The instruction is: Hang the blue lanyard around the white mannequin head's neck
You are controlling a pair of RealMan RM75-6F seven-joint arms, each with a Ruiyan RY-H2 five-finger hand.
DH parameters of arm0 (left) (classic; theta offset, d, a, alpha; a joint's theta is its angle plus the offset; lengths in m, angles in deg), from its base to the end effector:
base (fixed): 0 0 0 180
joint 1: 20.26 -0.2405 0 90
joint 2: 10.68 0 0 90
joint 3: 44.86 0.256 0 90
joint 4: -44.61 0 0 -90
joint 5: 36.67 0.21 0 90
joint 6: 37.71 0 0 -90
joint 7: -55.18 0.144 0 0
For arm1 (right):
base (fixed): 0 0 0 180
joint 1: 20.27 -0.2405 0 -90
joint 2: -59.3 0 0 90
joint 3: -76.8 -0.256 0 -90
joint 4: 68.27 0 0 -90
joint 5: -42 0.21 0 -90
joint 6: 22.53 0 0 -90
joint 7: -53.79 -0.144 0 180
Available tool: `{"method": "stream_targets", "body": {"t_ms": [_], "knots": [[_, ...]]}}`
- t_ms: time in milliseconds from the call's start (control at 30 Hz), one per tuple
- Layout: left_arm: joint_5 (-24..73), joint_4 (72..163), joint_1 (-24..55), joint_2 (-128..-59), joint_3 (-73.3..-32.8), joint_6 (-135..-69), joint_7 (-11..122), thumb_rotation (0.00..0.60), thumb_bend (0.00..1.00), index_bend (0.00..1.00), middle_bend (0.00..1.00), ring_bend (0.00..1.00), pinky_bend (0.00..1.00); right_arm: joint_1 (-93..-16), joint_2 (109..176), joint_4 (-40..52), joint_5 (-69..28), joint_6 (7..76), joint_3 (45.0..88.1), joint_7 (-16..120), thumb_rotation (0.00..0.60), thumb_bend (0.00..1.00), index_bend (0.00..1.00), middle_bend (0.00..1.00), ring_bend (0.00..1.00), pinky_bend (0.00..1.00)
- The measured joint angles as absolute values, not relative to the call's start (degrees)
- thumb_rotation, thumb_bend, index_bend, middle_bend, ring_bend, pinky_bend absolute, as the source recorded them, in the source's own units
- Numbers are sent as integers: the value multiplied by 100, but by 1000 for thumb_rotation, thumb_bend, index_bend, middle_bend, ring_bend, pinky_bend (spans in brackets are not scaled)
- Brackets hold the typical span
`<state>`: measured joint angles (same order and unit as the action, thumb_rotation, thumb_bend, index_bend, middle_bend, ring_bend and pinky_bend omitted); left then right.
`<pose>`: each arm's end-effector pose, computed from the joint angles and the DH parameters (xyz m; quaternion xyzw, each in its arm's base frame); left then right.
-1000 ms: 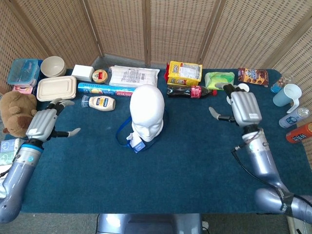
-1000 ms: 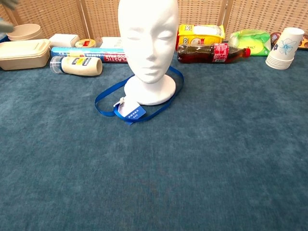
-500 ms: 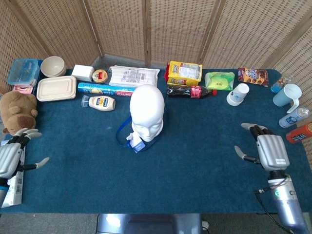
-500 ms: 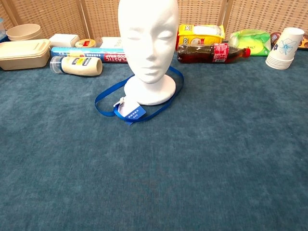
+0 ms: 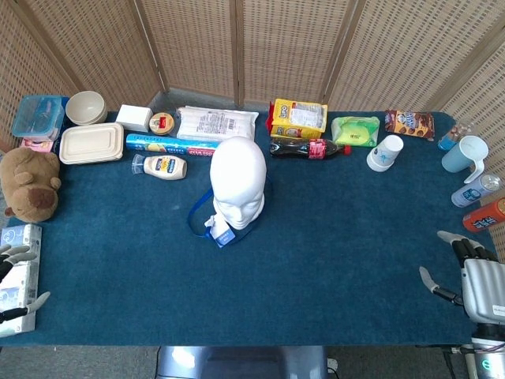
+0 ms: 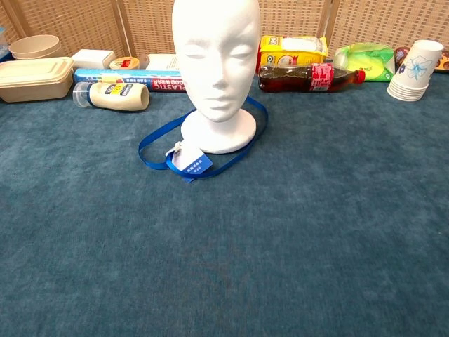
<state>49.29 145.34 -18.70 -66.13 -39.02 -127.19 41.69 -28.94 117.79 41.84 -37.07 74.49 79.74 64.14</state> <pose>-0.3097 0.1301 0.1853 -0.5379 -0.4923 -0.4099 0.5480 -0.2635 -0.1721 0.1851 0.5450 -0.3818 0.4050 0.6270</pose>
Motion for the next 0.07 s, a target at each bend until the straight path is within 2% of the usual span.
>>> {"method": "stream_targets", "body": {"t_ms": [67], "knots": [[4947, 14535, -1904, -6609, -3909, -12726, 4117, 459, 185, 269, 216, 114, 204, -2794, 11755, 4181, -3791, 7492, 7976, 6391, 378, 335, 247, 317, 315, 368]]}}
